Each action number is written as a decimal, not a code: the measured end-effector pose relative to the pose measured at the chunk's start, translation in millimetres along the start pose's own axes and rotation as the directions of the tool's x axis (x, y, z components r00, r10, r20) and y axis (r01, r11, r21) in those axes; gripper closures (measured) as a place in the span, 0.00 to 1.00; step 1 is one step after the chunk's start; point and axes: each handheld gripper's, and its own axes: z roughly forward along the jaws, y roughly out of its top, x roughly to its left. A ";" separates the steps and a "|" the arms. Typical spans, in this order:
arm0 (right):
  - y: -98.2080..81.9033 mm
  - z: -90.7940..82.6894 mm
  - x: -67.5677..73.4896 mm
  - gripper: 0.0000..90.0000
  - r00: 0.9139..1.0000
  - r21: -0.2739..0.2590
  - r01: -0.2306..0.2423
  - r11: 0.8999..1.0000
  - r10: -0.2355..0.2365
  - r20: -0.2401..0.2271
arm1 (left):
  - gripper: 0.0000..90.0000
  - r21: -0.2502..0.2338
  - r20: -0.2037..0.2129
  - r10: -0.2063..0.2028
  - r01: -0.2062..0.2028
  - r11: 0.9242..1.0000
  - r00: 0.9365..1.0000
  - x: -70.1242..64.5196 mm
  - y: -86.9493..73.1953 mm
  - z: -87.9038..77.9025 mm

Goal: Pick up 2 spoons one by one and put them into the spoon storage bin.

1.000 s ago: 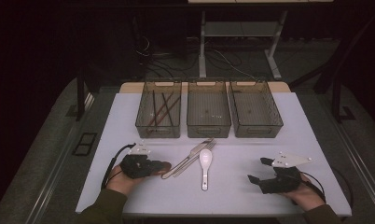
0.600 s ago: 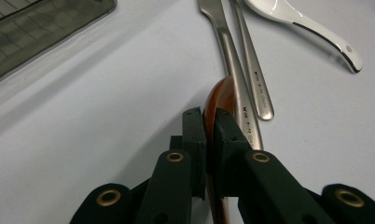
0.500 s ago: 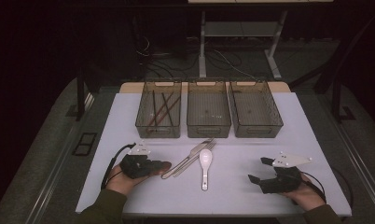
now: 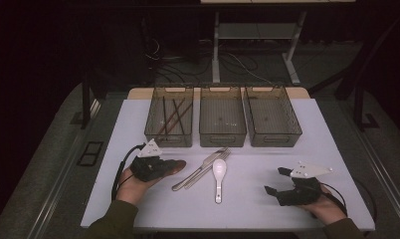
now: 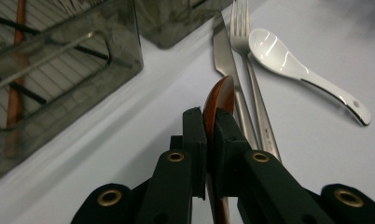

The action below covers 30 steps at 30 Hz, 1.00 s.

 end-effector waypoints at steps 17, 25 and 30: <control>0.4 10.7 2.6 0.13 1.000 0.003 -0.017 1.000 0.017 -0.017 | 0.94 -0.034 0.001 0.028 -0.028 0.999 1.000 -1.3 34.6 13.2; 0.5 8.2 2.2 0.13 1.000 -0.005 -0.021 1.000 0.021 -0.004 | 0.94 -0.085 0.005 0.003 -0.002 0.996 1.000 1.8 53.0 20.6; 1.0 6.7 1.2 0.13 1.000 -0.010 -0.019 1.000 0.019 -0.004 | 0.94 -0.096 -0.016 0.015 -0.016 0.995 1.000 4.2 70.5 25.7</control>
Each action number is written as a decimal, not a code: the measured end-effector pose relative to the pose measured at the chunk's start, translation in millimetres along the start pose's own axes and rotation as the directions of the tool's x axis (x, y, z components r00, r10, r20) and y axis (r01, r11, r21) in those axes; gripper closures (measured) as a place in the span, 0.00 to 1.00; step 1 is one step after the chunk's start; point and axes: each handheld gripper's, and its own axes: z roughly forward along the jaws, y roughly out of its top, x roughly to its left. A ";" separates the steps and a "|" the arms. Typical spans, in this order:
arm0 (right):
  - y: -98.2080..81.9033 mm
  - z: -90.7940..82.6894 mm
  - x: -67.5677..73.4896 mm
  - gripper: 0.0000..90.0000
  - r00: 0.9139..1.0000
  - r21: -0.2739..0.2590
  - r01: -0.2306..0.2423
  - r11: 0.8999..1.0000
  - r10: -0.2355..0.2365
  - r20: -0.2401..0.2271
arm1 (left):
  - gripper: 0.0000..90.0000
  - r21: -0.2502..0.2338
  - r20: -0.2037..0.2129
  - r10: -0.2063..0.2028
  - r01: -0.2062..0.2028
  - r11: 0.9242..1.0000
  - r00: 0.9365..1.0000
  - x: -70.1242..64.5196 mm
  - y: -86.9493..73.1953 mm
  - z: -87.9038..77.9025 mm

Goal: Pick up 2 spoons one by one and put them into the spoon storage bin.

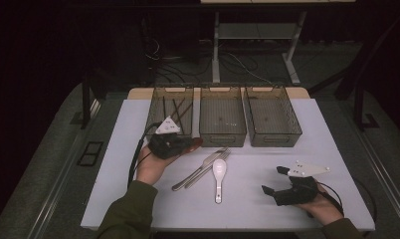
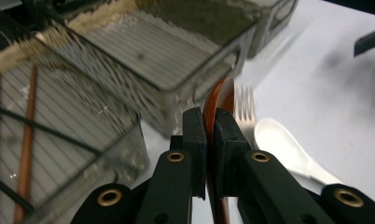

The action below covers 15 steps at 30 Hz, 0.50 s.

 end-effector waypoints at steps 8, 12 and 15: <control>0.2 -1.3 -2.0 0.13 1.000 -0.009 -0.001 1.000 0.001 0.002 | 0.94 -0.028 -0.014 0.027 -0.027 0.999 1.000 2.1 21.2 13.6; -0.4 0.9 -2.4 0.13 1.000 0.002 0.018 1.000 -0.018 0.012 | 0.94 -0.068 -0.010 0.015 -0.016 0.998 1.000 6.7 27.6 20.7; 0.0 0.1 -2.5 0.13 1.000 -0.007 0.017 1.000 -0.017 0.008 | 0.94 -0.073 -0.021 0.019 -0.021 0.997 1.000 7.9 36.2 25.4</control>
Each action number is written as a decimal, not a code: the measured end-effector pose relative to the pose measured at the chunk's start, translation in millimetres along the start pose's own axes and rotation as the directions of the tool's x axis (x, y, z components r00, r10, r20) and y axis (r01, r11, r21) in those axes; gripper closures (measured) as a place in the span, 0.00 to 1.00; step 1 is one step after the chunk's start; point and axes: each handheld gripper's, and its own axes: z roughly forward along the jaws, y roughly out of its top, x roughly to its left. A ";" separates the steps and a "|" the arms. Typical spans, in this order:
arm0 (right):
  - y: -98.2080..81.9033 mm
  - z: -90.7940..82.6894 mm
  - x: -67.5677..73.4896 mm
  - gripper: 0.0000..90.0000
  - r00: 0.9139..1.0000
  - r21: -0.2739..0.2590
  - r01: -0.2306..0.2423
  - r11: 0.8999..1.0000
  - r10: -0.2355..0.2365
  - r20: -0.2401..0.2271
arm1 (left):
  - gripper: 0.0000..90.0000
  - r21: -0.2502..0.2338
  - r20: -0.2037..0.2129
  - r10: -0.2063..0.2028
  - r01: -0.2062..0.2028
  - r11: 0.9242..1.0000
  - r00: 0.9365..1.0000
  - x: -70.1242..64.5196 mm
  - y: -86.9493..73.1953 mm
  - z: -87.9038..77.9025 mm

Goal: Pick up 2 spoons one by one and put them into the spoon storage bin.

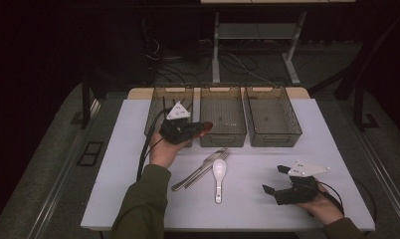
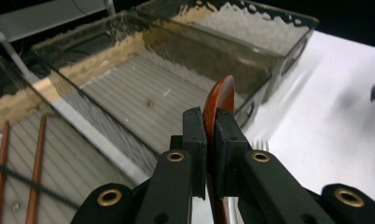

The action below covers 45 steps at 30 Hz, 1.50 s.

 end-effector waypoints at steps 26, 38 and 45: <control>-0.9 -2.6 -2.2 0.13 1.000 -0.002 -0.021 1.000 0.021 0.012 | 0.93 -0.058 -0.027 -0.003 0.002 0.998 1.000 18.1 63.2 63.6; -1.8 -4.5 -2.9 0.13 1.000 -0.007 -0.024 1.000 0.024 0.009 | 0.93 -0.105 -0.037 -0.076 0.071 0.992 0.996 23.2 75.3 93.3; -1.9 -4.7 -2.4 0.13 1.000 -0.009 -0.023 1.000 0.023 0.006 | 0.93 -0.125 -0.079 -0.056 0.046 0.991 0.995 17.3 78.8 110.0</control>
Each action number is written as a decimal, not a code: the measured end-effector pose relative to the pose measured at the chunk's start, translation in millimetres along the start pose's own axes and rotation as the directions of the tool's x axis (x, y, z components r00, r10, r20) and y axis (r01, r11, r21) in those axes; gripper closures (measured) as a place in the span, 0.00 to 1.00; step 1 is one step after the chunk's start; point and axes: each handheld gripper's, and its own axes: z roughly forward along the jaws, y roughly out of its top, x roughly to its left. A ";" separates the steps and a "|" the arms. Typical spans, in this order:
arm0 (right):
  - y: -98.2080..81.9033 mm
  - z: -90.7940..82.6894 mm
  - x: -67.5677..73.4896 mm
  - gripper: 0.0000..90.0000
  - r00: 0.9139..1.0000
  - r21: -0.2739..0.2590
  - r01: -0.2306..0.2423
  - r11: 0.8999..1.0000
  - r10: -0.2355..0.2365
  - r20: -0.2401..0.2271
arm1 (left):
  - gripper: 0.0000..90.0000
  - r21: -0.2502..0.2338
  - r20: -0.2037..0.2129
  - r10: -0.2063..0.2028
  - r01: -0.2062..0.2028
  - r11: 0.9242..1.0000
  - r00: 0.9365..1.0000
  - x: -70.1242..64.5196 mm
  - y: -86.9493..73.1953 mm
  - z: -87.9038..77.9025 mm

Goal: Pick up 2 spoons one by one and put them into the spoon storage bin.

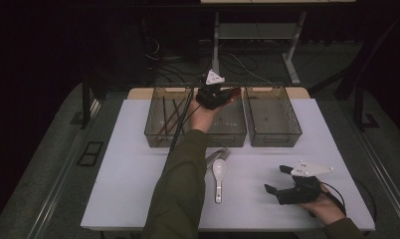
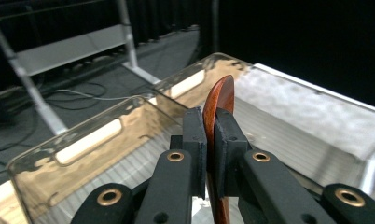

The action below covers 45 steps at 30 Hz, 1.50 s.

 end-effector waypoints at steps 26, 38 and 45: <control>-0.8 -2.9 -2.2 0.13 1.000 -0.008 -0.001 1.000 0.001 0.002 | 0.46 0.144 -0.002 -0.039 0.038 0.989 0.999 -1.1 -16.4 -4.8; -1.0 -2.2 -1.5 0.13 1.000 0.003 0.005 1.000 -0.005 -0.001 | 0.37 0.104 0.100 -0.021 0.011 0.995 0.995 -21.9 -30.4 -66.2; -1.4 -2.0 -3.4 0.13 1.000 0.005 0.003 1.000 -0.003 0.006 | 0.35 0.111 0.133 -0.009 -0.006 0.994 0.991 -31.8 -55.8 -102.6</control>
